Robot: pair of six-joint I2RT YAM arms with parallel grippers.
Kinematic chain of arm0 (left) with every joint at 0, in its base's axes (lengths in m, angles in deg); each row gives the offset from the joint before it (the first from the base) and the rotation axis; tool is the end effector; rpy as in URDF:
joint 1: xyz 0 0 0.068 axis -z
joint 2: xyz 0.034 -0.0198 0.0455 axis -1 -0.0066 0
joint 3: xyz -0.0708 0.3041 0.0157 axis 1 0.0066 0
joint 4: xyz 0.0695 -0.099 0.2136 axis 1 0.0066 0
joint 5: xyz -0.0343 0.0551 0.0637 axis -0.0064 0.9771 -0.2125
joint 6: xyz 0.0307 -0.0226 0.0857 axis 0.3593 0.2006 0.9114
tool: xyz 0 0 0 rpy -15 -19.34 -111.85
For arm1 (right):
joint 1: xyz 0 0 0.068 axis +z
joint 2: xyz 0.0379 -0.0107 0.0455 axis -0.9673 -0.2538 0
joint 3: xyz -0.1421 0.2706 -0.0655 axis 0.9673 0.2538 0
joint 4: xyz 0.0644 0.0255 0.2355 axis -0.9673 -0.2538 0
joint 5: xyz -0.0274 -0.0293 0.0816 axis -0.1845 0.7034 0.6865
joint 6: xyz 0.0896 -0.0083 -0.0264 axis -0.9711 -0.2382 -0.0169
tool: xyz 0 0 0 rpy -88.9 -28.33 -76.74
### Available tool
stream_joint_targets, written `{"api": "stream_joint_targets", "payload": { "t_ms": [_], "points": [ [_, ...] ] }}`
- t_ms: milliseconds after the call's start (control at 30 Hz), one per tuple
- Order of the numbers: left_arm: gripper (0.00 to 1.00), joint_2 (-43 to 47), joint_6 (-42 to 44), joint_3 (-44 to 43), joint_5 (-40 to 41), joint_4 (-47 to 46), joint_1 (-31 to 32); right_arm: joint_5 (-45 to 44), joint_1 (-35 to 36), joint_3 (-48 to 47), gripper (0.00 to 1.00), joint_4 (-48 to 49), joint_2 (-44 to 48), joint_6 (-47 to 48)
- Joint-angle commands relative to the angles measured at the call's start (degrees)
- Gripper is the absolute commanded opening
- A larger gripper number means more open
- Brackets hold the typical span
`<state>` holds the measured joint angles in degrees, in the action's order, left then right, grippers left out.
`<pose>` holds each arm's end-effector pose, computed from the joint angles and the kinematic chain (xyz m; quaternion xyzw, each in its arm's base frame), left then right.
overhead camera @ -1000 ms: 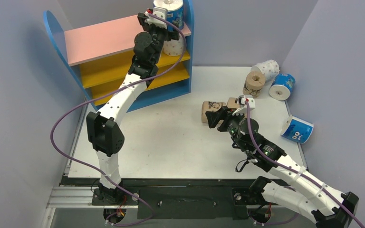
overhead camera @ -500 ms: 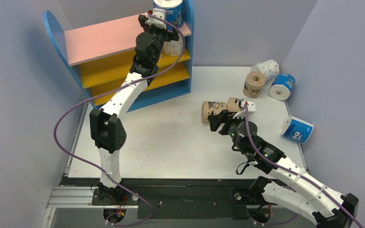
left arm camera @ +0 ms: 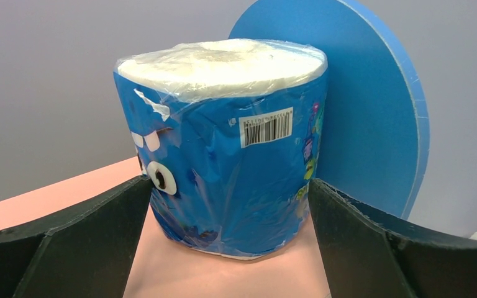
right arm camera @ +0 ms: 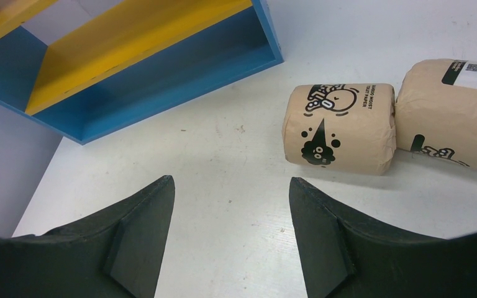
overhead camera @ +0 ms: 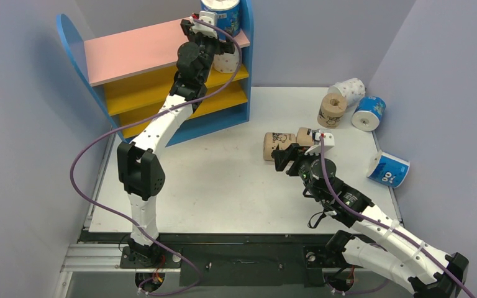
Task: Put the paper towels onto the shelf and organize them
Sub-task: Place the paper towel on the shelf.
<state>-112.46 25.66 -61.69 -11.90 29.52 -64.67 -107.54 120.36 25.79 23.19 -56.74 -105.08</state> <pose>0.4820 -0.2093 0.5060 0.0706 0.5570 -0.1120 0.8199 0.1497 0.1114 0.3316 0.0235 0.7768 0.2904 0.5583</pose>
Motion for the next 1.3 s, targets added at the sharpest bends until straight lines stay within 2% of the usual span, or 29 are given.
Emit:
{"api": "stream_joint_targets", "payload": {
  "t_ms": [0, 167, 267, 467, 567, 733, 833, 933, 1033, 1133, 1267],
  "points": [
    [0.97, 5.3, 0.2, 0.1, 1.7, -1.7, -0.1, -1.3, 0.3, -0.5, 0.63, 0.4, 1.0, 0.9],
    [0.96, 14.2, 1.3, 6.3, 4.8, -5.7, 0.8, -1.5, 0.3, -0.8, 0.63, -0.3, 1.8, 0.4],
    [0.96, 20.7, 1.2, 13.6, 8.2, -9.6, 1.8, -1.5, 0.3, -0.9, 0.64, -0.8, 2.3, 0.0],
    [0.96, 39.4, -7.1, 29.4, 8.6, -10.1, 7.0, -4.8, 0.3, -2.6, 0.68, -5.0, 2.8, 0.1],
    [0.96, 45.3, -10.3, 36.6, 9.0, -3.1, 12.3, -7.2, 0.3, -2.8, 0.69, -7.5, 3.6, -0.1],
    [0.96, 55.5, -13.5, 46.9, 18.3, 8.8, 23.1, -13.2, 0.3, 0.4, 0.69, -9.7, 5.9, -2.5],
    [0.96, 59.1, -21.4, 54.7, 23.0, 18.4, 26.0, -19.2, 0.2, 2.3, 0.69, -11.2, 6.6, -5.5],
    [0.96, 61.7, -27.5, 61.7, 26.4, 24.6, 30.1, -21.3, 0.1, 5.2, 0.68, -10.9, 7.8, -7.5],
    [0.96, 62.9, -33.9, 67.1, 29.1, 29.6, 33.6, -19.6, -0.9, 6.3, 0.70, -11.2, 8.2, -8.2],
    [0.96, 64.4, -40.5, 72.7, 28.9, 32.9, 34.1, -15.6, -3.3, 6.5, 0.72, -11.3, 7.1, -9.1],
    [0.96, 68.4, -44.2, 80.4, 25.1, 30.3, 34.0, -4.4, -9.5, 9.1, 0.73, -5.5, 5.9, -9.3]
  ]
}}
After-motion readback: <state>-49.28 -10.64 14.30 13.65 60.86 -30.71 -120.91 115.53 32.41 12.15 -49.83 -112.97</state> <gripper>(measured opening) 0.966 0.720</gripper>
